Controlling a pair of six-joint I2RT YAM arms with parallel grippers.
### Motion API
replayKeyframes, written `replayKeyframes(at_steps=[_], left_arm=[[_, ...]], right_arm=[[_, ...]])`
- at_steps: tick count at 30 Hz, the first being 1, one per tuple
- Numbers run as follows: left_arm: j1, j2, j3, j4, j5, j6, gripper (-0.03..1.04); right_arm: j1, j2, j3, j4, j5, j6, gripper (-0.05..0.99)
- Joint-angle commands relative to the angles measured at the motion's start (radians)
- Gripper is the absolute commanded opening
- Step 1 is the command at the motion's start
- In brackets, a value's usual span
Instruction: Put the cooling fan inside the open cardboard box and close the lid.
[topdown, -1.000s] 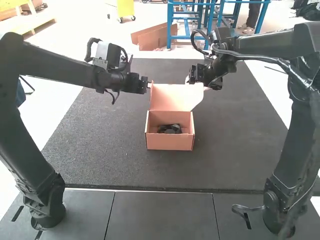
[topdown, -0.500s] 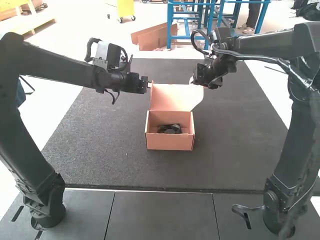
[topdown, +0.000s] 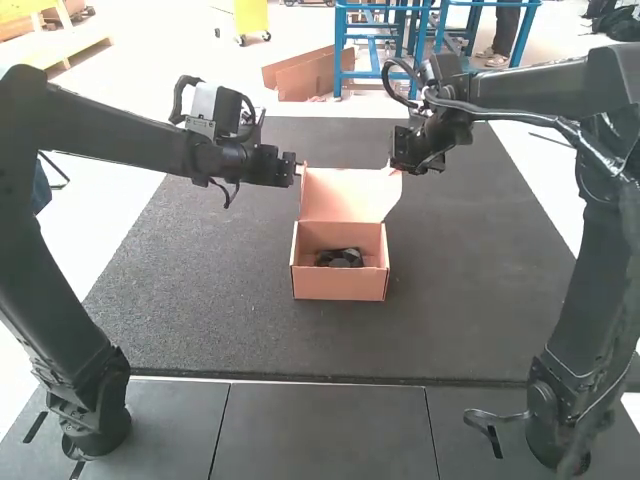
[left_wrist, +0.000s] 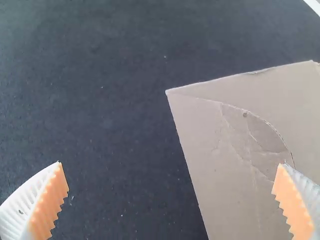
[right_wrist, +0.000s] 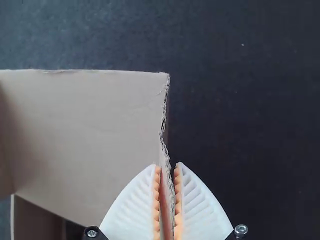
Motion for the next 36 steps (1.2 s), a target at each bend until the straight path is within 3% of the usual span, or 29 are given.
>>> replayKeyframes(at_steps=[1, 5, 21, 31, 36], left_arm=[[-0.008, 0.005, 0.032, 0.002, 0.011, -0.009, 0.97], [-0.008, 0.005, 0.037, -0.004, 0.01, -0.008, 0.97], [-0.01, 0.0, 0.077, -0.047, 0.008, -0.008, 0.97], [-0.008, -0.007, 0.081, -0.07, 0.008, -0.008, 0.97], [-0.01, -0.007, 0.077, -0.072, 0.007, -0.008, 0.97]], right_arm=[[-0.015, -0.008, 0.033, 0.004, 0.012, -0.006, 0.04], [-0.009, -0.017, 0.036, -0.011, 0.003, -0.012, -0.01], [0.012, -0.083, 0.033, -0.136, -0.034, -0.061, -0.01], [0.014, -0.109, 0.007, -0.16, -0.089, -0.073, -0.01], [0.025, -0.112, -0.016, -0.163, -0.091, -0.084, -0.01]])
